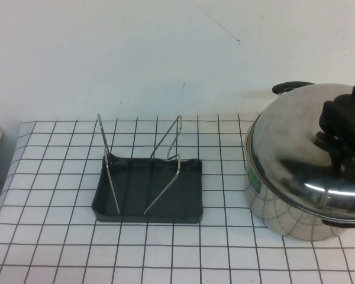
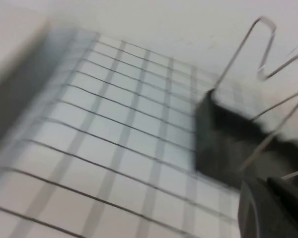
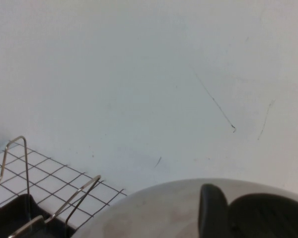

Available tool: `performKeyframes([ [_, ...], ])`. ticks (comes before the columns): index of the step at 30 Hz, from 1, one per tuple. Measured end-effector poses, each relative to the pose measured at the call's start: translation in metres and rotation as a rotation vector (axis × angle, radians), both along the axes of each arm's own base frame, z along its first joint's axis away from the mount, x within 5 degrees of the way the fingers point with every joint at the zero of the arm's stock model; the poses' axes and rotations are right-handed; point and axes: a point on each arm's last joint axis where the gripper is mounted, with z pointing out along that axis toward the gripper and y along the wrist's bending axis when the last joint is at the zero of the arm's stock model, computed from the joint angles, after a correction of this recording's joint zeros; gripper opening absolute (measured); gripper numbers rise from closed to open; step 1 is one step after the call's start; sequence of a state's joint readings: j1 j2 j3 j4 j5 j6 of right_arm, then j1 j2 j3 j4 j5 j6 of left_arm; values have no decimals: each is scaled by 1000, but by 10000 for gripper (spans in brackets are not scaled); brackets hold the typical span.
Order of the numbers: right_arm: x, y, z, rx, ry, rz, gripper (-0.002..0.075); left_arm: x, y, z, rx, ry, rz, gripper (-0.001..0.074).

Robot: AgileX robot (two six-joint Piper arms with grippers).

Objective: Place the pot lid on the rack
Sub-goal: Hand over the pot lid

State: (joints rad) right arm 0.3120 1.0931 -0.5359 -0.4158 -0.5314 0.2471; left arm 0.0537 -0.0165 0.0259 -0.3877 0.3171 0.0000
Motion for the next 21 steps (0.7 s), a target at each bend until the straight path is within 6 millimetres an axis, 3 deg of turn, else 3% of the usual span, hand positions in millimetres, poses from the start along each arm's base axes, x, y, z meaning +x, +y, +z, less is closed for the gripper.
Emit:
performKeyframes([
  [2,0,0,0,-2,0,2,353,1,-6,5,-363,-16,13,-3],
  [5,0,0,0,-4,-1,4,353,2,-7,13,-648,-69,37,-3],
  [11,0,0,0,-2,0,4,353,2,-5,18,-766,-111,60,-3],
  [15,0,0,0,15,9,3,353,1,-14,17,-799,-61,-26,-3],
  [21,0,1,1,52,14,7,353,-1,-35,62,-755,-106,-328,-3],
])
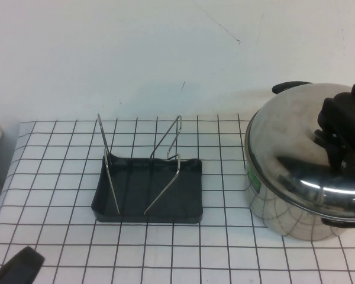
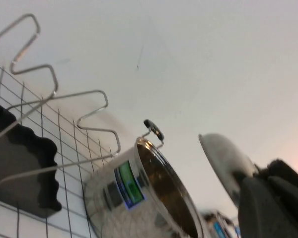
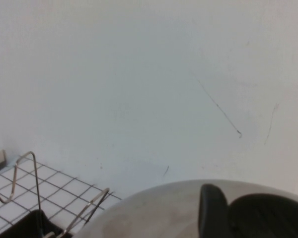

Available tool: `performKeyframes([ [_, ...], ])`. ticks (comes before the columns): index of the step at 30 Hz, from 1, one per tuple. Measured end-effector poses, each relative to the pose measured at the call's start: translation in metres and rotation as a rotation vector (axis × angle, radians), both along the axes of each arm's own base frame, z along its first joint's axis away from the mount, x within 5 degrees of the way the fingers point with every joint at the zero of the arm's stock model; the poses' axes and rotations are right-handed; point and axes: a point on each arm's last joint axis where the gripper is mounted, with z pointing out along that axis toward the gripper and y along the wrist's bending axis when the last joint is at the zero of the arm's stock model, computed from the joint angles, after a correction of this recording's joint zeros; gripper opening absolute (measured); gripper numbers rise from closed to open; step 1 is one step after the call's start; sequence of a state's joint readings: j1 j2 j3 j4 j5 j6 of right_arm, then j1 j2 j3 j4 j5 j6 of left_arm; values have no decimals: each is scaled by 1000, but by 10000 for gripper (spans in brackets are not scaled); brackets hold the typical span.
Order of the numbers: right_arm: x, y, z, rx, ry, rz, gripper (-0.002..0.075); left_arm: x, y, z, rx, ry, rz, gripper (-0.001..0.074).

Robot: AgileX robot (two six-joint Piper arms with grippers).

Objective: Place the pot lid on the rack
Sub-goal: Hand over the pot lid

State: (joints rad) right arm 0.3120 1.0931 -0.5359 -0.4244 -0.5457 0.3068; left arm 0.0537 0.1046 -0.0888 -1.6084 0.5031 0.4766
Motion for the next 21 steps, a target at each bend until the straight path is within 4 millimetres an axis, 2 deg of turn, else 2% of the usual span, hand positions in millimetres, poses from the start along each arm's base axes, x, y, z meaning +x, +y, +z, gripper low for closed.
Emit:
performKeyframes([
  [5,-1,2,6,60,-47,27,353,24,-13,14,100,65,-186,9],
  [7,-2,3,9,84,-69,38,353,35,-18,21,129,86,-274,50],
  [8,-2,3,11,95,-80,43,353,42,-20,24,139,96,-324,78],
  [11,-2,3,13,131,-94,42,353,65,-26,37,140,113,-458,239],
  [13,-2,2,14,146,-90,35,353,85,-28,46,131,118,-533,372],
  [15,-2,2,14,160,-85,30,353,102,-30,55,124,104,-602,466],
  [18,-2,1,14,176,-77,27,353,133,-32,69,118,88,-655,531],
  [21,-1,1,14,186,-74,24,353,157,-39,79,127,73,-696,549],
])
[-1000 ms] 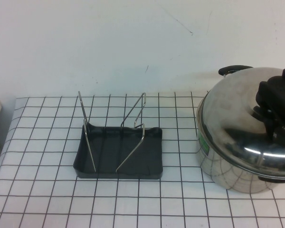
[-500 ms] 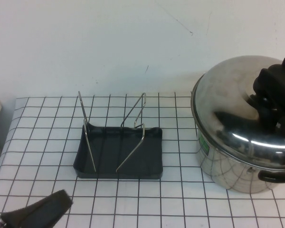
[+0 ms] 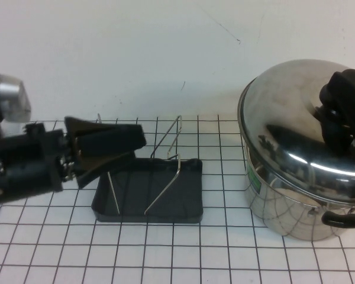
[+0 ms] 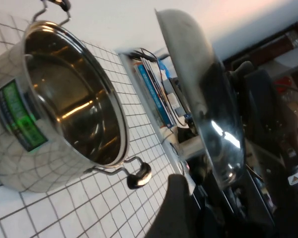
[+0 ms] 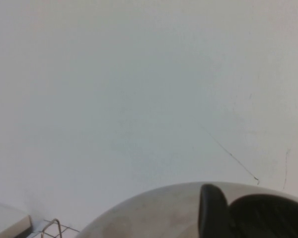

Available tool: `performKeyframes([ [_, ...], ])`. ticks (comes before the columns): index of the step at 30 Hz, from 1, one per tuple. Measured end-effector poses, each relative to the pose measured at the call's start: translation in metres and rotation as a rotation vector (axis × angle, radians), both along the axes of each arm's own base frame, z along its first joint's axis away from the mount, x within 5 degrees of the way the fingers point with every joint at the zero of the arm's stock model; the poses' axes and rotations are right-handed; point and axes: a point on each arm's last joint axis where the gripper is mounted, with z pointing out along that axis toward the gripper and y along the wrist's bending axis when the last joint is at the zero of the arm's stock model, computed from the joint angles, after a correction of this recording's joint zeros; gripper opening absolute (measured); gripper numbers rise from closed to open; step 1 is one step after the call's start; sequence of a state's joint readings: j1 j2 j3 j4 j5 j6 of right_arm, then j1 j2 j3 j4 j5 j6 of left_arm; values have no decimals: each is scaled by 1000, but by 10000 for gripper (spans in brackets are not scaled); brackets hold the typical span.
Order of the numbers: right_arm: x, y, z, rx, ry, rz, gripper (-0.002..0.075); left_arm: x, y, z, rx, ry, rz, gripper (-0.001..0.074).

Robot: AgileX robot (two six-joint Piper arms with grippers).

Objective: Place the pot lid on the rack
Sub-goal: Hand over the pot lid

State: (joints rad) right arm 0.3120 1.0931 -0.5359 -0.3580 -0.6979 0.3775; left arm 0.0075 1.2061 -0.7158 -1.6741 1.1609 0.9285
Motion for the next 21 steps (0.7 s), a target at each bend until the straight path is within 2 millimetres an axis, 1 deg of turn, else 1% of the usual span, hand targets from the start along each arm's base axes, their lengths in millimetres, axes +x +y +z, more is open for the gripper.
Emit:
performKeyframes([
  [3,0,0,0,8,-1,-1,353,16,-16,9,3,-22,-65,555],
  [6,0,0,2,24,-15,2,353,29,-39,15,19,-36,-115,555],
  [13,-1,-1,6,63,-45,2,353,54,-87,16,48,-48,-196,549],
  [19,-1,-1,7,68,-50,4,353,72,-121,20,54,-72,-235,544],
  [21,-1,-1,7,70,-52,3,353,76,-129,21,52,-72,-245,544],
])
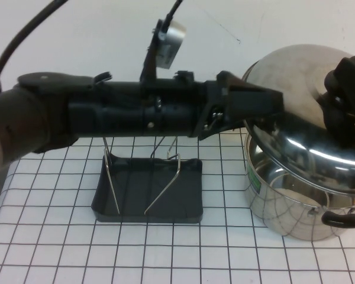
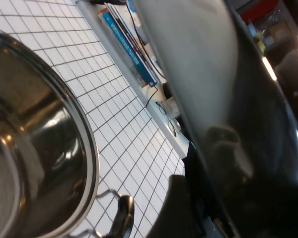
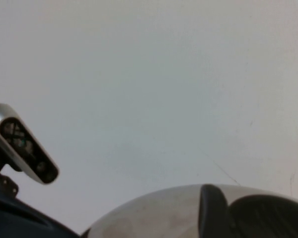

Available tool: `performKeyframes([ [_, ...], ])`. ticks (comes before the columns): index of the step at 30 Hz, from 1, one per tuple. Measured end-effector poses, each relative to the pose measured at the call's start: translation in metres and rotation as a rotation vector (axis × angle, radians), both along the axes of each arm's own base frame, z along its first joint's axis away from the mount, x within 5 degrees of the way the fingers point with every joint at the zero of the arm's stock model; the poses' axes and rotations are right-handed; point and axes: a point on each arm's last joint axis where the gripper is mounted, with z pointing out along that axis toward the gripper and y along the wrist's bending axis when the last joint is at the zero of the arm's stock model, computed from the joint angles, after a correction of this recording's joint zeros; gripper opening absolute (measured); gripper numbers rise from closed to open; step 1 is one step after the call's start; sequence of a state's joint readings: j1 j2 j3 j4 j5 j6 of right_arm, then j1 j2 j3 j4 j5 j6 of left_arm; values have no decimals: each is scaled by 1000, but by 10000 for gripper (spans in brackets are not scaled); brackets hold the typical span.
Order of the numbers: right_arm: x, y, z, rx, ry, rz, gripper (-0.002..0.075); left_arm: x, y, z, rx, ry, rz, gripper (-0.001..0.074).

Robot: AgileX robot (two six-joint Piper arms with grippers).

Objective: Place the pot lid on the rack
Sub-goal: Hand over the pot lid

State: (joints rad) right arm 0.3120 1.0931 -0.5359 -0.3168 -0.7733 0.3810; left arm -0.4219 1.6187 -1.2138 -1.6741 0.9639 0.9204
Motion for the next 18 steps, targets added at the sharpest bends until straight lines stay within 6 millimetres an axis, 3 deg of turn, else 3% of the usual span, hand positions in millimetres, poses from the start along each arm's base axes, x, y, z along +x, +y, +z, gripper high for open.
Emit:
performKeyframes([
  [11,0,0,0,3,1,-1,353,12,-25,7,-12,-28,-25,524],
  [14,0,0,0,3,-1,0,353,13,-26,9,-18,-28,-23,443],
  [18,0,0,-1,-3,12,-4,353,13,-26,12,-36,-32,-31,239],
])
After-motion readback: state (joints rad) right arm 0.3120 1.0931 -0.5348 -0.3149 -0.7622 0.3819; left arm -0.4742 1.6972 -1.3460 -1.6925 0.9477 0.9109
